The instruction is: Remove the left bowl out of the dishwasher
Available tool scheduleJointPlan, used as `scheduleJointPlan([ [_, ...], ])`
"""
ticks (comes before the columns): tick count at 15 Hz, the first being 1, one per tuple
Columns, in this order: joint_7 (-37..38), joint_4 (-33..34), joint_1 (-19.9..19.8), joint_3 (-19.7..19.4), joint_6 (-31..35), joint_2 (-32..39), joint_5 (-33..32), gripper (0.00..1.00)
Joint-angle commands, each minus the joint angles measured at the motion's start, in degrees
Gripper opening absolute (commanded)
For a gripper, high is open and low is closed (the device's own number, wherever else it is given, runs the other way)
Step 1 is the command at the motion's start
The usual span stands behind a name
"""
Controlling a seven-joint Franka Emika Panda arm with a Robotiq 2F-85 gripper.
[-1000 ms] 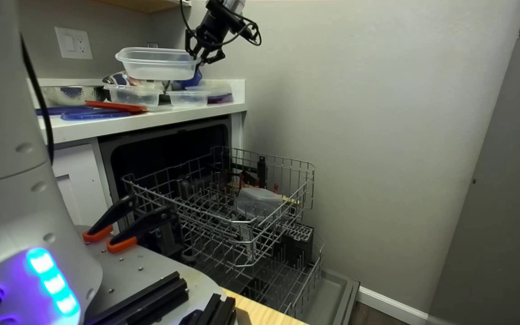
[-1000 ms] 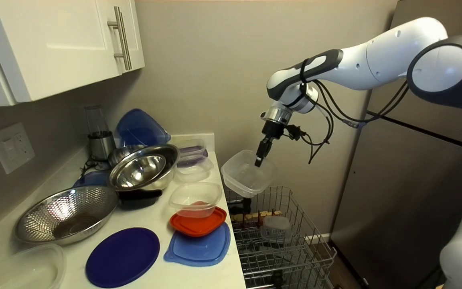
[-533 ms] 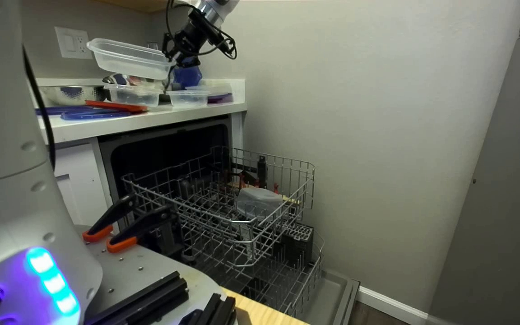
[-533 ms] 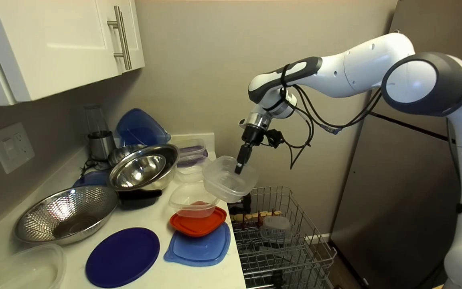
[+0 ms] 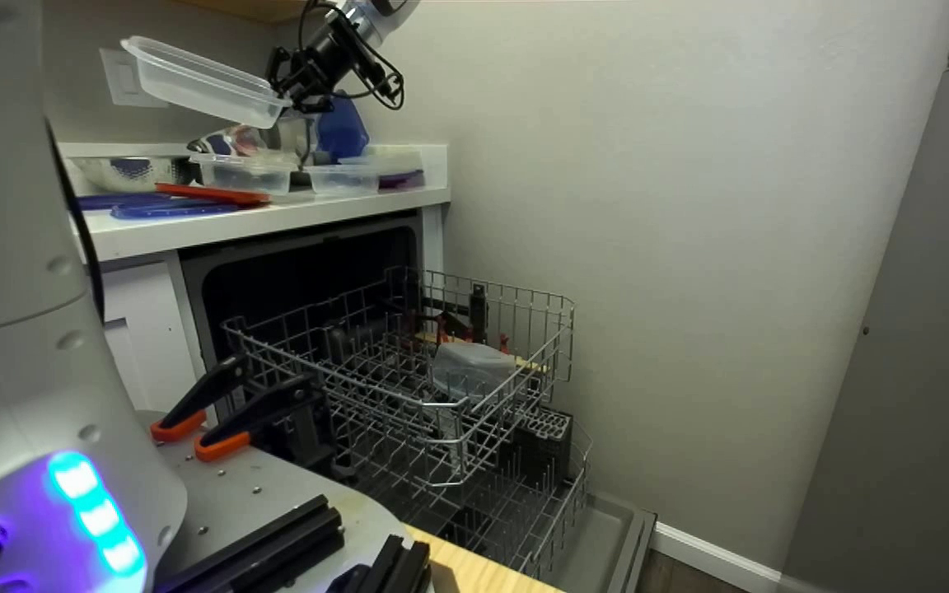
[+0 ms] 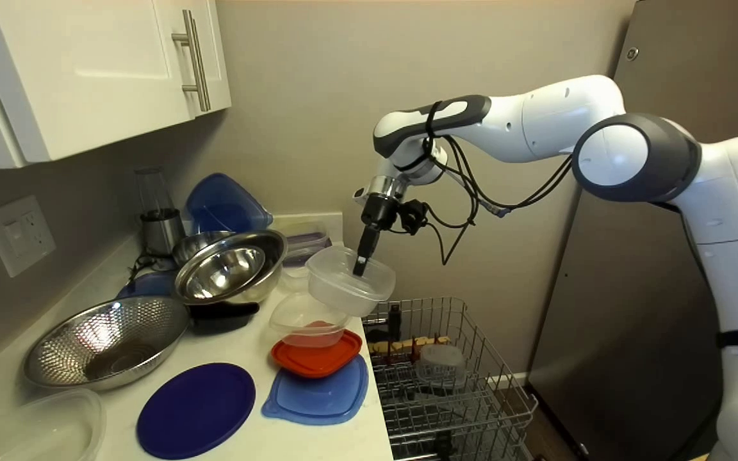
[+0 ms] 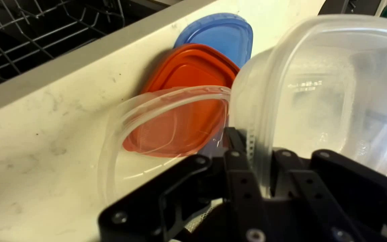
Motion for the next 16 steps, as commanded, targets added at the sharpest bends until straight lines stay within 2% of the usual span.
scheduleJointPlan([
  [1, 0.9, 8.28, 2.5, 0.71, -4.01, 5.28, -2.66, 0.01],
  [7, 0.64, 17.76, 7.08, 1.34, -4.84, 11.96, -8.94, 0.01],
  [16, 1.28, 25.45, 8.92, -0.44, -3.51, 16.67, -10.04, 0.01],
])
